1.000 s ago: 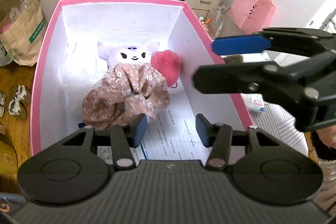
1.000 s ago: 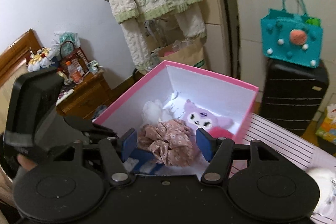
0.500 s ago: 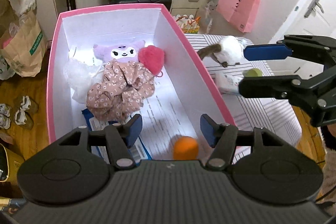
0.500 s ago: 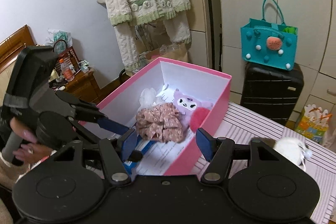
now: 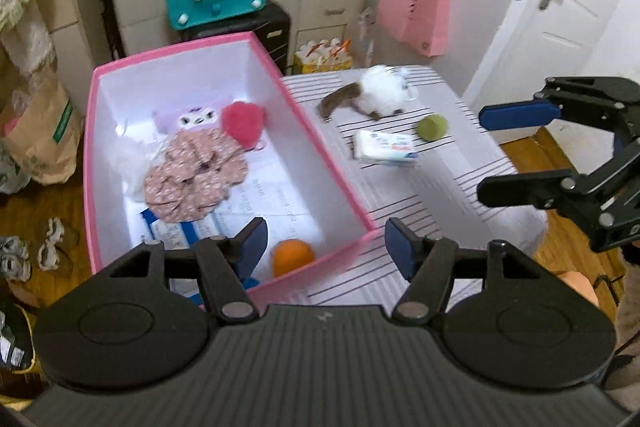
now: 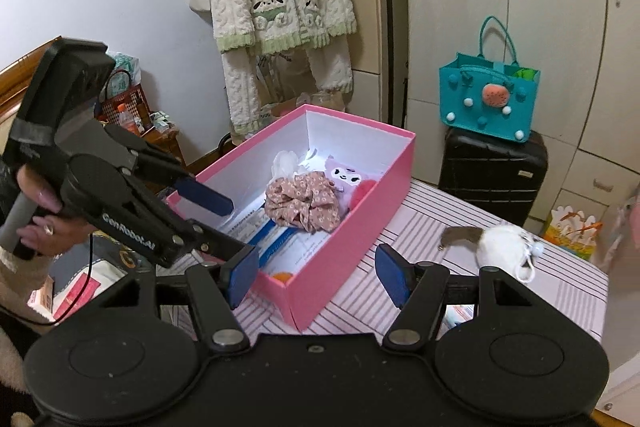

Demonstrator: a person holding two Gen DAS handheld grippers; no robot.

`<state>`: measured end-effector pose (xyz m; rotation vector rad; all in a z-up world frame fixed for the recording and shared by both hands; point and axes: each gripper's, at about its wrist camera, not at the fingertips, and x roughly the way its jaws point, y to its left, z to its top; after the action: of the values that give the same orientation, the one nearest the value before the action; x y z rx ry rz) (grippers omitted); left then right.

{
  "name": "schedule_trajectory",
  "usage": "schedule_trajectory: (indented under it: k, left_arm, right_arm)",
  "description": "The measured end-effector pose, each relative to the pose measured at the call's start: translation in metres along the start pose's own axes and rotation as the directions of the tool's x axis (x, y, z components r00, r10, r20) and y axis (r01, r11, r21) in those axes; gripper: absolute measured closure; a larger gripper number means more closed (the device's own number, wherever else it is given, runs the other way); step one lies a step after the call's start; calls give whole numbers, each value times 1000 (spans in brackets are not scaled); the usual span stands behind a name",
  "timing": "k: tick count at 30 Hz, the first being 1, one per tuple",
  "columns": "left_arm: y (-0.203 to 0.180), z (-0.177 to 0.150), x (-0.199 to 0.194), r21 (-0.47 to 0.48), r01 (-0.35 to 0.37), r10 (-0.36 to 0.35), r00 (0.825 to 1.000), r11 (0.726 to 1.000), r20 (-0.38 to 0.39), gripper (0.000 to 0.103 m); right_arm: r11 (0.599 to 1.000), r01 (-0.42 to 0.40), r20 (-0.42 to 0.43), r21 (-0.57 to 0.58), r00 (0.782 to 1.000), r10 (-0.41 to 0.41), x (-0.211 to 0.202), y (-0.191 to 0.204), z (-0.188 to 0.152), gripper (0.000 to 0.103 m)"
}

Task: Organize soft objects
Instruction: 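Withdraw both tools from the box and reach toward the tissue pack and green sponge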

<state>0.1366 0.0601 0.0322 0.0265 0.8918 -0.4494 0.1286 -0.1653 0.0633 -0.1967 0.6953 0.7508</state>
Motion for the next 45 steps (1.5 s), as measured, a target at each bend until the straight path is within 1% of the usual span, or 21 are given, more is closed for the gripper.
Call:
schedule_trajectory:
  k: [4,5,8,12,15,18,21,23,25,26,31,33,35,36,40,43,45]
  left_arm:
    - [-17,1,-22,38,92,-93,995,995,40,39]
    - [-23,1,-29,53,91,-94,994,994,56,39]
    - [-41,1,-45,111,57,-69,992,992,108,38]
    - [-61,2,-47,152,56,-78,986,987,144,38]
    - [-72,3,-32,160,65,-90,984,985,151,38]
    - [-81,2,-11,150,77,-100,984,986,149,38]
    - [-88,3,13,145,69,-90,986,987,142,38]
    - [-93,5,28,151,39,-61,988,988,143,38]
    - [-94,10,40,127,4,-23,988,992,151,38]
    - [-93,14,45,110,-2,-15,988,994,155,38]
    - [-93,30,70,55,-60,49,983,997,175,37]
    - [-95,34,83,38,-66,59,984,997,169,37]
    - [-99,35,95,27,-72,67,985,997,161,34]
    - [-100,35,102,20,-83,79,984,996,161,32]
    - [-107,35,129,1,-130,129,981,991,148,31]
    - [-106,36,150,-12,-125,125,985,992,117,31]
    - [-107,36,160,-10,-129,130,985,992,113,30]
  right_arm:
    - [1000,31,3,6,1000,-31,-24,-1,-15,33]
    - [999,39,1,5,999,-39,-29,-1,-17,33]
    - [998,65,-5,7,998,-65,-45,-3,-25,32]
    - [994,100,7,34,995,-100,-57,-11,-42,31]
    - [991,116,-1,65,993,-116,-55,-23,-54,30]
    - [987,147,-21,65,989,-146,-47,-32,-63,30]
    - [986,155,-38,64,988,-153,-39,-47,-72,30]
    - [984,163,-35,73,986,-161,-35,-58,-78,30]
    - [981,172,-22,87,985,-171,-30,-71,-83,30]
    - [980,174,-17,98,985,-174,-28,-78,-86,30]
    - [959,157,4,234,987,-163,-10,-128,-97,30]
    - [947,166,12,274,984,-176,-2,-144,-102,30]
    - [939,176,23,296,981,-191,8,-158,-108,30]
    - [935,179,28,307,980,-197,13,-165,-111,30]
    - [919,178,55,351,976,-211,34,-188,-122,30]
    - [914,197,60,355,971,-233,48,-196,-127,30]
    - [913,207,63,351,968,-244,55,-200,-129,30]
